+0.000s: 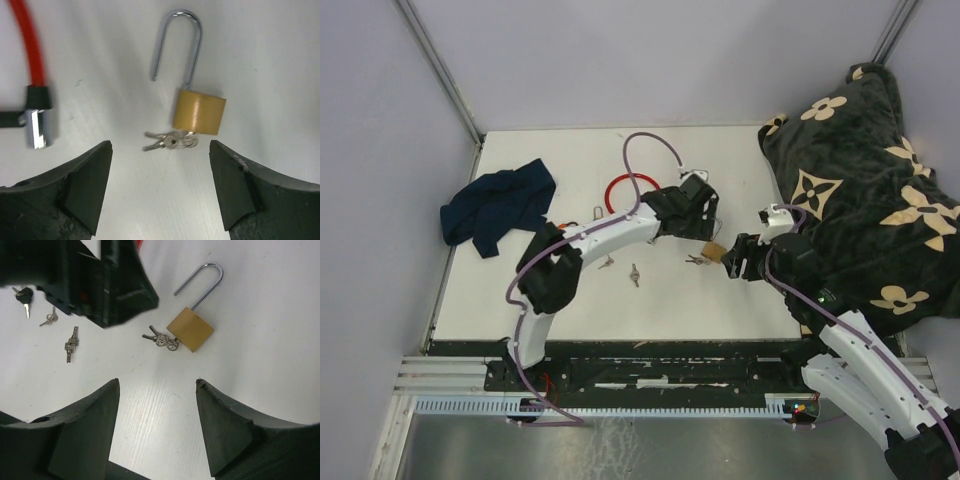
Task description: Unlock with the key
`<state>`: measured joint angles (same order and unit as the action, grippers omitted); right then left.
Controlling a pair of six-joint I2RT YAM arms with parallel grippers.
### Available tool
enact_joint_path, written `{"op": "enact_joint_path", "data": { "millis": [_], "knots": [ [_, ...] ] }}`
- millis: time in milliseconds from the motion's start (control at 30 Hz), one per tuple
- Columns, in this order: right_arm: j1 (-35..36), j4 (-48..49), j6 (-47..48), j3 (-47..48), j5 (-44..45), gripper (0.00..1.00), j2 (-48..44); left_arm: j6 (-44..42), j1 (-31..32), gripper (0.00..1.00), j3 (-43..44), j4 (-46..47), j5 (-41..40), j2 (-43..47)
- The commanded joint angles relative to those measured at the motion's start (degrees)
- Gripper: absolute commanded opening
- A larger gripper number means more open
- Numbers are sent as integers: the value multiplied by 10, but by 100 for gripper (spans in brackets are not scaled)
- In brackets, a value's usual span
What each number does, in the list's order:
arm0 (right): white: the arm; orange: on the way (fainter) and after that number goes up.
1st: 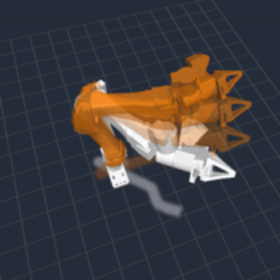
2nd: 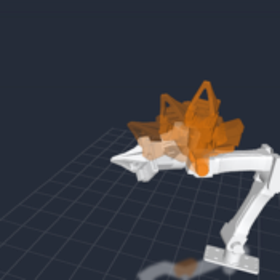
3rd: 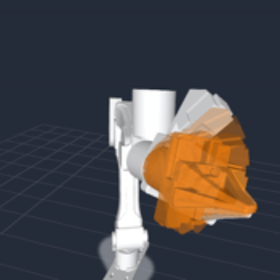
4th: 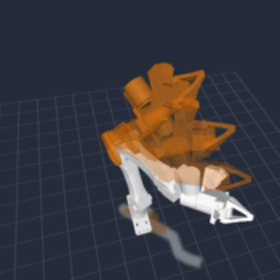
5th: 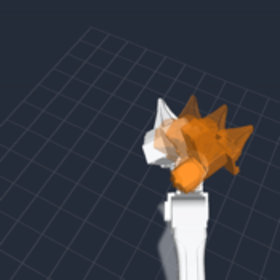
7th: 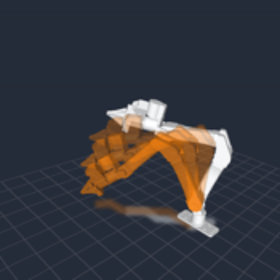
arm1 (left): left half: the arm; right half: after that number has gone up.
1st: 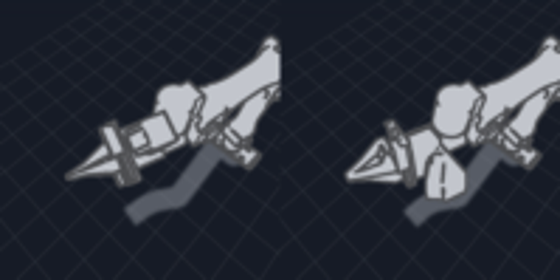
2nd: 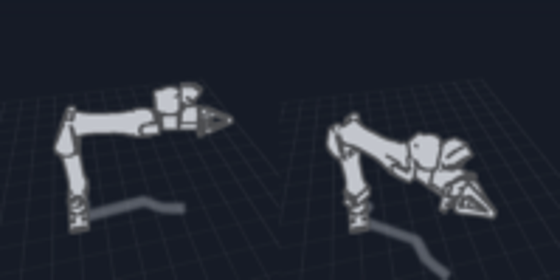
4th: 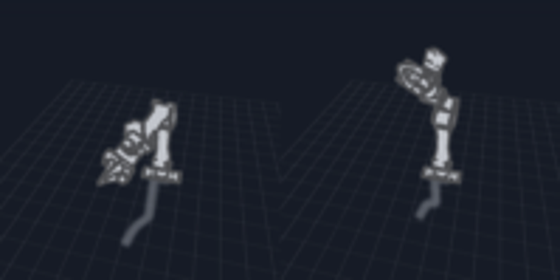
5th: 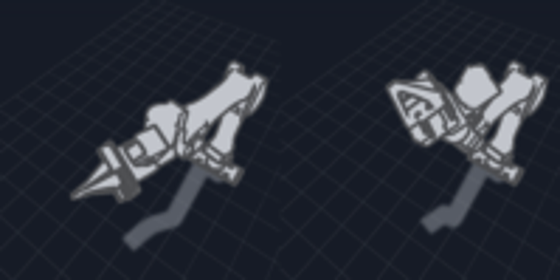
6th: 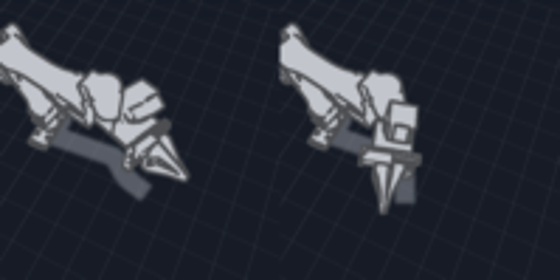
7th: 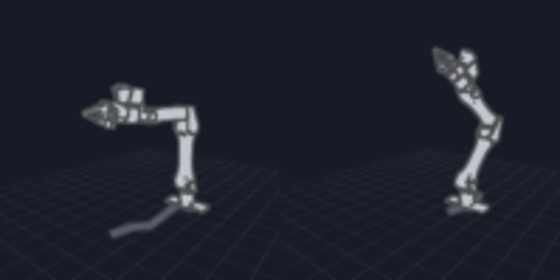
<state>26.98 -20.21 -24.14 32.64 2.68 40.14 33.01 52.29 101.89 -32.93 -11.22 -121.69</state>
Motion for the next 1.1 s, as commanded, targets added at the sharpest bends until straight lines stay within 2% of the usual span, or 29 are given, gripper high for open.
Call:
{"op": "enact_joint_path", "data": {
  "millis": [0, 267, 533, 633, 867, 1067],
  "knots": [
    [1, 31, 4, 32, -33, 71, 19, 29, -44, 85, -87, 11, -36, 122],
    [30, 84, -14, 27, -53, 71, 94, 24, -127, 85, -261, 24, 0, 263],
    [99, 110, -10, 40, -7, 71, 173, 18, -135, 82, -369, 19, 53, 327],
    [116, 119, -17, 42, 4, 71, 194, 17, -135, 80, -384, 20, 50, 317],
    [138, 128, -26, 44, 17, 71, 215, 11, -134, 67, -374, 16, 68, 260],
    [144, 127, -27, 42, 23, 71, 222, 10, -123, 60, -355, 23, 73, 210]
  ]
}}
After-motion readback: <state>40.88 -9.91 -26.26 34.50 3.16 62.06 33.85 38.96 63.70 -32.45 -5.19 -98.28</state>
